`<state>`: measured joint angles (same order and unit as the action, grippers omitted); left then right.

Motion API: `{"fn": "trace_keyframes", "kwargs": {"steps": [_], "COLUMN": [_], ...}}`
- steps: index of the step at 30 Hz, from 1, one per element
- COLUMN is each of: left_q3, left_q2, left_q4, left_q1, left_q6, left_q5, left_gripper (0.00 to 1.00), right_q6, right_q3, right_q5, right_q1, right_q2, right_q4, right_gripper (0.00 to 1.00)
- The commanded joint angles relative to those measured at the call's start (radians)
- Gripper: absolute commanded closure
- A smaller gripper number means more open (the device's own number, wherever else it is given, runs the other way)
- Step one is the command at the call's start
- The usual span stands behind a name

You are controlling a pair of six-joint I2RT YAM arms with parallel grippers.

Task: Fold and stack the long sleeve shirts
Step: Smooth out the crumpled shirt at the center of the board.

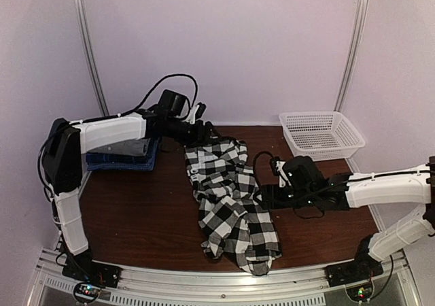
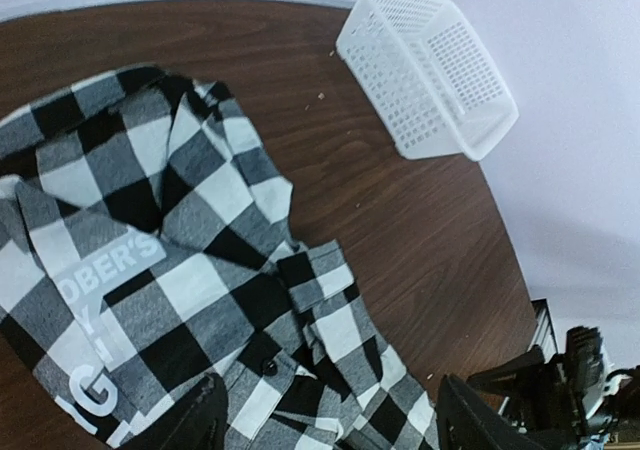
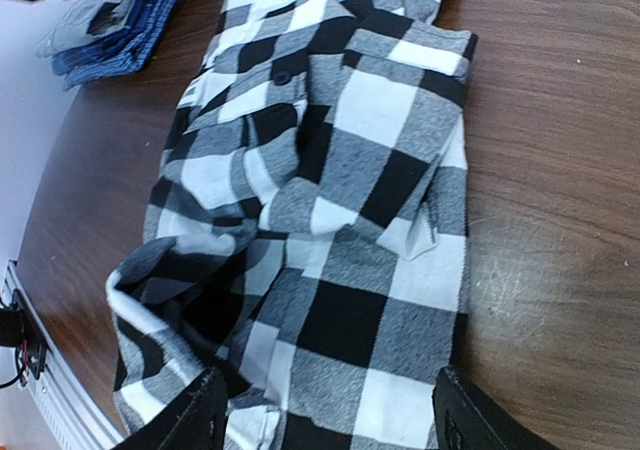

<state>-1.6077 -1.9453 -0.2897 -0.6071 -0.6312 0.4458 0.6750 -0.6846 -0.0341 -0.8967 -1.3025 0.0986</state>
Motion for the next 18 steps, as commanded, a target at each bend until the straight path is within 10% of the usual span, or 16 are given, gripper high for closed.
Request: {"fn": "trace_keyframes", "kwargs": {"steps": [1, 18], "left_q3": [0.097, 0.371], "left_q2": [-0.021, 0.013], "left_q4": [-0.003, 0.087], "left_q1": [-0.029, -0.161], "left_q6": [-0.014, -0.222], "left_q5": [-0.087, -0.293], "left_gripper": [0.28, 0.34], "right_q6": [-0.025, -0.115], "right_q3": [-0.033, -0.287], "right_q5": [0.011, -0.013], "right_q1": [0.059, 0.124], "right_q2": [-0.059, -0.419], "right_q4": [-0.095, -0.116], "right_gripper": [0.28, 0.24]}}
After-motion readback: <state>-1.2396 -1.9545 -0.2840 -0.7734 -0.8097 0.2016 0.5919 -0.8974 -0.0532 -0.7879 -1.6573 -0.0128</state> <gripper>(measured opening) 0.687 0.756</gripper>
